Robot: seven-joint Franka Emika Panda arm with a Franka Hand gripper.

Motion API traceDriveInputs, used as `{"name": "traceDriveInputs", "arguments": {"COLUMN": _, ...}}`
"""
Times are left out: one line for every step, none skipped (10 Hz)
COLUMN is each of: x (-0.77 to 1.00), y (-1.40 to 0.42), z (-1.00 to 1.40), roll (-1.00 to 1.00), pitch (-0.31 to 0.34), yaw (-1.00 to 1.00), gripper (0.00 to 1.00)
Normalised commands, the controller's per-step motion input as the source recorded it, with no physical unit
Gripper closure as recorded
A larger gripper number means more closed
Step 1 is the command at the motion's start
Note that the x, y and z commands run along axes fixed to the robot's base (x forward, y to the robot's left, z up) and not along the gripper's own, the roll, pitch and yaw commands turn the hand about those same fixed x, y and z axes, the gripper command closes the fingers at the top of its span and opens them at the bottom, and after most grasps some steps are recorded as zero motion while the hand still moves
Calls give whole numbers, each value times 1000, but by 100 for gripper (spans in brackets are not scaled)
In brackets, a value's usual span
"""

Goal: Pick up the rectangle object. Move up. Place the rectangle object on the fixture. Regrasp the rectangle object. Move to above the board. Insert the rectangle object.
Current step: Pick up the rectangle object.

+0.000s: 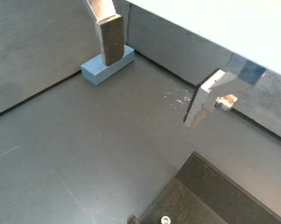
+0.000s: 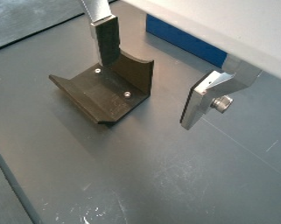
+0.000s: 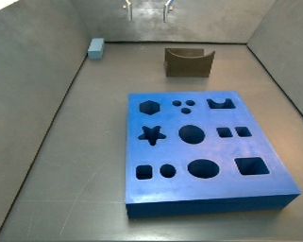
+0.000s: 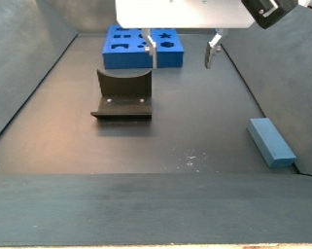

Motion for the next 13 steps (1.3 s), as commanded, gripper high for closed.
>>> {"name": "traceDriveInputs", "arguments": {"x": 0, "y": 91, "z": 0, "roll": -203, "pitch": -66, "yaw": 29, "gripper": 0}}
{"name": "traceDriveInputs", "arguments": {"x": -86, "y": 166, "z": -9, "roll": -214, "pitch": -123, "yaw": 54, "gripper": 0}}
{"name": "traceDriveInputs", "arguments": {"x": -403, "y": 517, "z": 0, "roll": -534, "pitch": -291, "yaw": 240, "gripper": 0}}
{"name": "traceDriveInputs", "arguments": {"x": -549, "y": 660, "z": 0, "roll": -580, "pitch": -311, "yaw": 294, "gripper": 0}}
{"name": "traceDriveInputs", "arguments": {"x": -603, "y": 709, "z": -3, "roll": -474, "pitch": -240, "yaw": 283, "gripper": 0}}
{"name": "traceDriveInputs", "arguments": {"x": -657, "y": 631, "z": -49, "roll": -346, "pitch": -240, "yaw": 231, "gripper": 0}}
{"name": "traceDriveInputs", "arguments": {"x": -734, "y": 529, "z": -106, "roll": -154, "pitch": -151, "yaw": 17, "gripper": 0}}
{"name": "traceDriveInputs", "arguments": {"x": -623, "y": 246, "z": -86, "roll": 0, "pitch": -46, "yaw": -143, "gripper": 0}}
{"name": "traceDriveInputs", "arguments": {"x": -14, "y": 29, "z": 0, "roll": 0, "pitch": 0, "yaw": 0, "gripper": 0}}
{"name": "traceDriveInputs", "arguments": {"x": -740, "y": 177, "z": -549, "roll": 29, "pitch": -343, "yaw": -60, "gripper": 0}}
{"name": "traceDriveInputs", "arguments": {"x": -1000, "y": 206, "z": -806, "roll": 91, "pitch": -411, "yaw": -120, "gripper": 0}}
{"name": "traceDriveInputs", "arguments": {"x": -580, "y": 86, "z": -594, "roll": 146, "pitch": -171, "yaw": -57, "gripper": 0}}
{"name": "traceDriveInputs", "arguments": {"x": -71, "y": 0, "z": -103, "roll": 123, "pitch": 51, "yaw": -11, "gripper": 0}}
